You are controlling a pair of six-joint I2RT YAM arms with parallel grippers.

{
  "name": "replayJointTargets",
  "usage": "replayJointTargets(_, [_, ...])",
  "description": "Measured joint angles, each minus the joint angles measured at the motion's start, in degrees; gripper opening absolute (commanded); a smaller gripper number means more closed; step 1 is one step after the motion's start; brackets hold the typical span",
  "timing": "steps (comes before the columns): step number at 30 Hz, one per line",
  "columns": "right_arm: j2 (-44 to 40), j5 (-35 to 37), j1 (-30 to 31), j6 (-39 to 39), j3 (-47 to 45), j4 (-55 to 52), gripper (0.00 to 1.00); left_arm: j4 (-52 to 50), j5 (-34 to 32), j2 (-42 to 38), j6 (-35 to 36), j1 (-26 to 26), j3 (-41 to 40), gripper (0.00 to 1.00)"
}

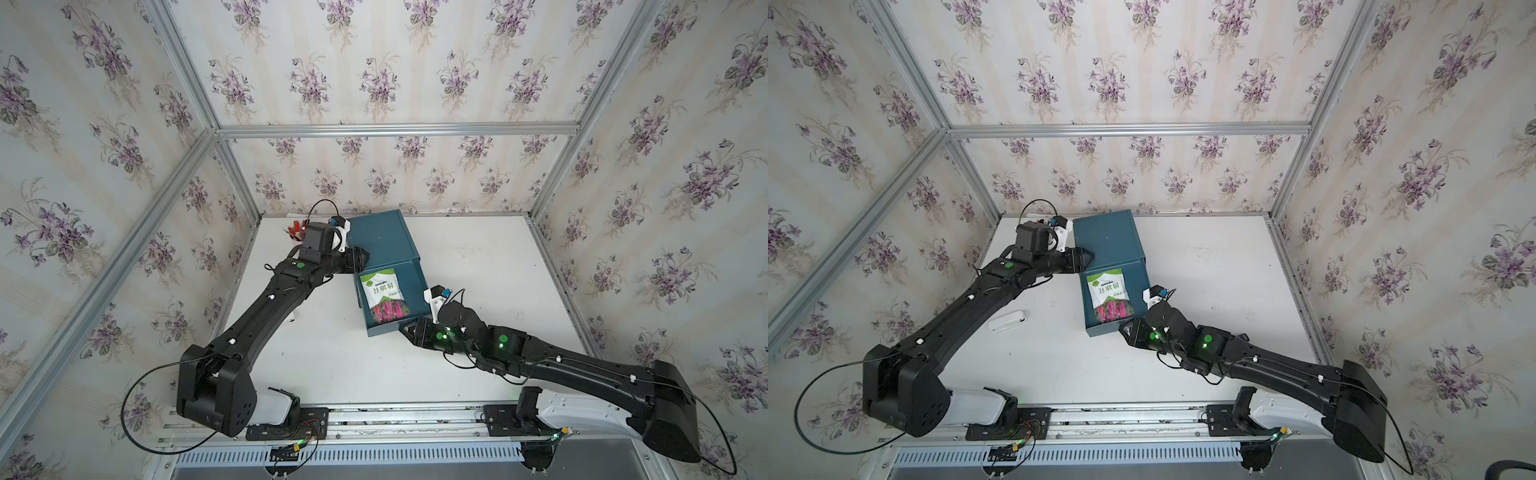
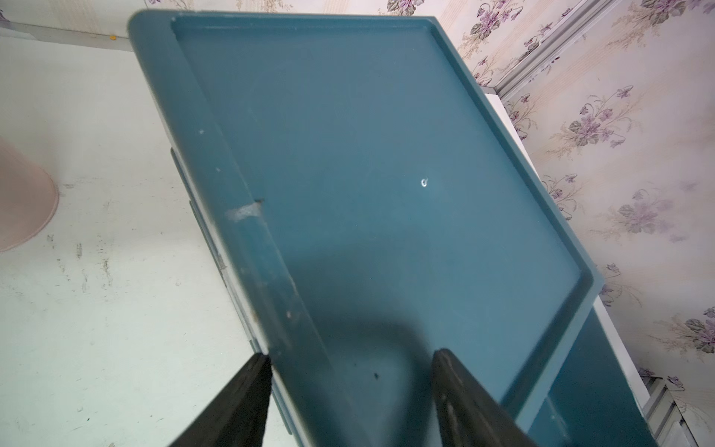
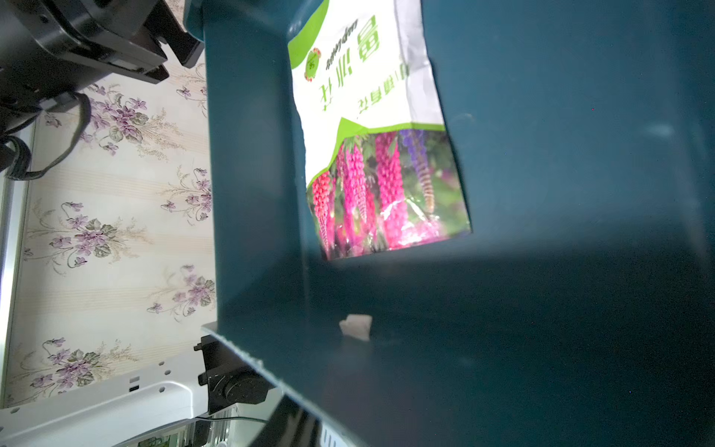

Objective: Take the seed bags out of the drawer
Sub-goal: Open the drawer in the storage box, then pick up the seed packet from the drawer.

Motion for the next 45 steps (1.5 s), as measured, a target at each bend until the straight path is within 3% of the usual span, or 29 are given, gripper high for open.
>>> replayJointTargets(7, [-3.2,0.1,0.0,-0.3,4.1,-7.3,0.61,0.0,0.0,0.0,0.0,0.0,0.0,0.68])
replayJointTargets(14, [-2.4,-1.9,-0.4,-3.6,14.4,-20.5,0.67,0.0,0.0,0.0,-0.2,0.0,0.0,0.68])
replayJointTargets(30, [18.4,-9.3,-12.0,-20.2,37.0,-32.5,0.61,-0.7,0.0,-0.1,-3.2,0.0,0.1,0.63])
replayJointTargets(45, [30.1,-6.4,-13.4,-28.7,42.8,-36.1,0.59,-1.7,0.4,1.1,-3.9,0.0,1.2,0.63])
